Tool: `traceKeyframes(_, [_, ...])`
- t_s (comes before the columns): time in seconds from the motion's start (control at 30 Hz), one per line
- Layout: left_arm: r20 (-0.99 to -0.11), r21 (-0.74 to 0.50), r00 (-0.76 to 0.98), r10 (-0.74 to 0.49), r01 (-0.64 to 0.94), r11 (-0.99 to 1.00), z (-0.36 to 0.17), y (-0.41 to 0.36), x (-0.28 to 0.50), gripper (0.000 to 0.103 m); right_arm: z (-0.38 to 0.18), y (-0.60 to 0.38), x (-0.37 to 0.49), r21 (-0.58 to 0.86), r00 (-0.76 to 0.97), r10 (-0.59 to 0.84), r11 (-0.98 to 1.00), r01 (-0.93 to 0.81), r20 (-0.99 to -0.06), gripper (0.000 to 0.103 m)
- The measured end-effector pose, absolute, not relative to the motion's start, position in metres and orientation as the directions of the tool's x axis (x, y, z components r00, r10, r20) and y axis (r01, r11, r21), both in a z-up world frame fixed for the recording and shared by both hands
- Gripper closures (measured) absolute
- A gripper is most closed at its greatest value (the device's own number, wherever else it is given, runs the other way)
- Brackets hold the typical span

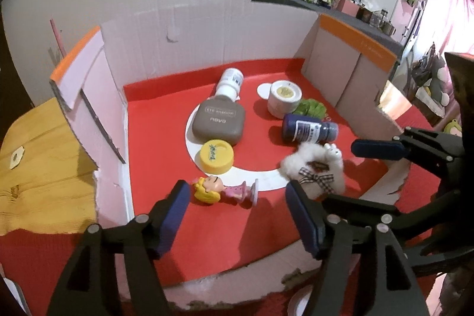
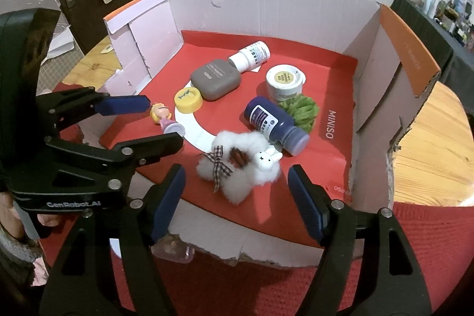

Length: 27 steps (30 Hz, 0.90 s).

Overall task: Organize objects
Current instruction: 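Open both grippers and withdraw them from the box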

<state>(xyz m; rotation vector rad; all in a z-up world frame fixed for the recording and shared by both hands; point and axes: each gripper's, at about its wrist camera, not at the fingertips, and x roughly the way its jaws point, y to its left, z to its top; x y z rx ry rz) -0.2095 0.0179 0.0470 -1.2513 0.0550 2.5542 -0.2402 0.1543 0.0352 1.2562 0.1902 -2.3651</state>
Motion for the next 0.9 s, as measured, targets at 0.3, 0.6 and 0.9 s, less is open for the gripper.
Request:
traceKeyframes(0.3, [-0.758, -0.105, -0.602, 0.252, -0.268, -0.958, 0.060, 0.012, -0.199, 0.025, 0.044, 0.155, -0.230, 0.083, -0.502, -0.331, -0.888, 0.452, -0.799, 0.028])
traceKeyframes(0.6, [-0.729, -0.072, -0.646, 0.227, -0.257, -0.964, 0.072, 0.010, -0.183, 0.013, 0.054, 0.160, -0.219, 0.082, -0.524, -0.334, -0.891, 0.446, -0.783, 0.020])
traceKeyframes(0.9, [-0.703, -0.073, -0.676, 0.222, -0.242, -0.967, 0.085, 0.006, -0.170, 0.004, 0.066, 0.165, -0.204, 0.068, -0.558, -0.331, -0.896, 0.439, -0.761, 0.010])
